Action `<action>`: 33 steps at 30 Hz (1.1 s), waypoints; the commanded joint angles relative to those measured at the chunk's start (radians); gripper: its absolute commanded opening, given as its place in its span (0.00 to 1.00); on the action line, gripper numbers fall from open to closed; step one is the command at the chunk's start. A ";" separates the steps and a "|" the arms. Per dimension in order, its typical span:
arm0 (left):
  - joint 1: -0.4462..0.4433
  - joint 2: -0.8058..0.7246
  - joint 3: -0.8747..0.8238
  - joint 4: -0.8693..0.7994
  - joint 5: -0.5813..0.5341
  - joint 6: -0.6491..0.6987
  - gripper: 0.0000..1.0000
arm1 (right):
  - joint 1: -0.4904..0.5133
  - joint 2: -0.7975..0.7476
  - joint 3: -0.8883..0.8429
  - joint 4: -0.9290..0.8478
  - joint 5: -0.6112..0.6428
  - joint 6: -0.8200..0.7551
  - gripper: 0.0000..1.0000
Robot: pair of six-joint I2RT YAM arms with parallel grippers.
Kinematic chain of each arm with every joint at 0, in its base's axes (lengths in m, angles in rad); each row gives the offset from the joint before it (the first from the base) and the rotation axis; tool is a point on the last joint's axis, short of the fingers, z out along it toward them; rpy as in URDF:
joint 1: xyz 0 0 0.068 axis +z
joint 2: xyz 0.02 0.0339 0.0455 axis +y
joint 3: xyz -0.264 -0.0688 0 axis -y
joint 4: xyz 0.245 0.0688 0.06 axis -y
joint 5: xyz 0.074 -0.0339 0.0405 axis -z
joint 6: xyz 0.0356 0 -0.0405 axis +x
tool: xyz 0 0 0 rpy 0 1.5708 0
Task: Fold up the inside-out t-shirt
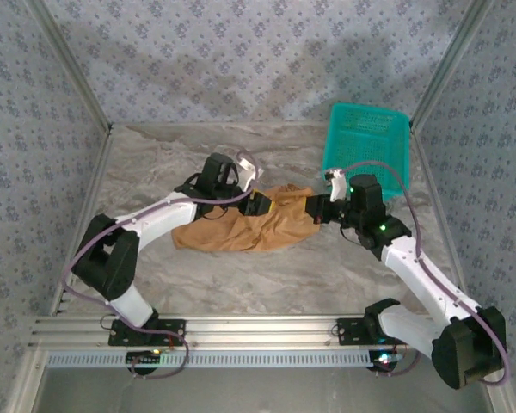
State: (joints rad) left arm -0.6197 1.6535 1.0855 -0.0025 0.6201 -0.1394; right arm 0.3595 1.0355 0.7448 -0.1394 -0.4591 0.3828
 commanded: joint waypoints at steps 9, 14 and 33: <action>-0.047 0.095 0.066 0.133 0.087 0.007 0.54 | -0.007 0.022 -0.001 -0.021 -0.025 -0.030 0.00; -0.037 0.082 0.058 0.137 0.085 -0.015 0.56 | -0.006 0.045 -0.001 -0.021 -0.030 -0.038 0.00; -0.036 0.164 0.132 0.104 0.113 -0.065 0.50 | 0.017 0.058 0.032 -0.042 -0.024 -0.042 0.00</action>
State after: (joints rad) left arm -0.6479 1.7985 1.1854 0.1081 0.6956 -0.2031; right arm 0.3695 1.0927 0.7433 -0.1562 -0.4686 0.3641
